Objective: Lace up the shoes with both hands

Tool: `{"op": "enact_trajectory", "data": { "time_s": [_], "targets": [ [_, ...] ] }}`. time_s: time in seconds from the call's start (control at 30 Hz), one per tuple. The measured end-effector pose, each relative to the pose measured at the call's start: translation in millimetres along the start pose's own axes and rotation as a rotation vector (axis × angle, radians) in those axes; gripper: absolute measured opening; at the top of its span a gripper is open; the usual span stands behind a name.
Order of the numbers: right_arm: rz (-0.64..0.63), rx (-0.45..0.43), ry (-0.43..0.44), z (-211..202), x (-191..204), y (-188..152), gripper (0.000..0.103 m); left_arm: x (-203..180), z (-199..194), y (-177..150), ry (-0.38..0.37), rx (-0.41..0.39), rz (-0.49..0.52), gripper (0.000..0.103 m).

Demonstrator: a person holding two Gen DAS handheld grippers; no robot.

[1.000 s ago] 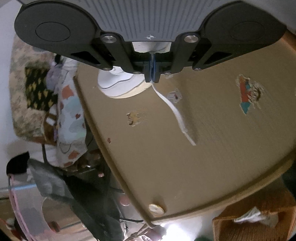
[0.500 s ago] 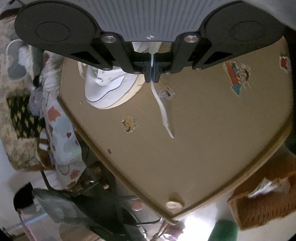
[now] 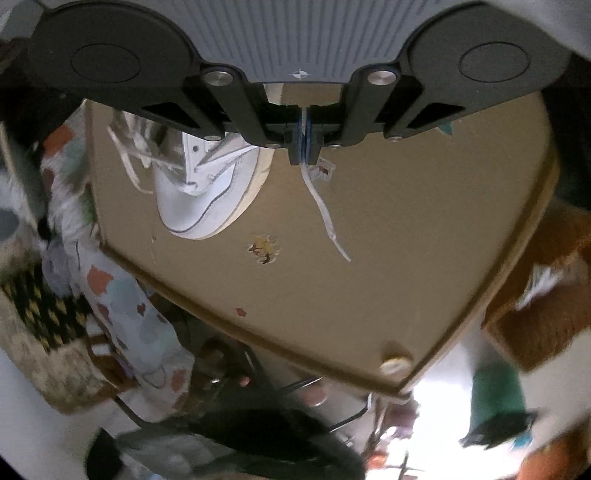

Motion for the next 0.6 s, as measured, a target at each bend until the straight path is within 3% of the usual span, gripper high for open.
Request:
{"op": "enact_trajectory", "data": {
  "time_s": [0.23, 0.6],
  "targets": [
    [-0.001, 0.001, 0.001, 0.4, -1.5, -0.8, 0.081, -8.5, -5.1, 4.6, 0.054, -0.009, 0.09, 0.002],
    [0.0, 0.003, 0.001, 0.5, -1.0, -0.9, 0.081, -5.0, -5.7, 2.7, 0.087, 0.002, 0.116, 0.002]
  ]
}}
Point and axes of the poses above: each gripper's, at about its wrist camera, not at the fingertips, and z roughly the way its jaws point, x to its left, y to its top, the point moved 2 cm from there along z, roughly the way its jaws point, and after that the axes turned 12 degrees about x, right-handed, at the moved point
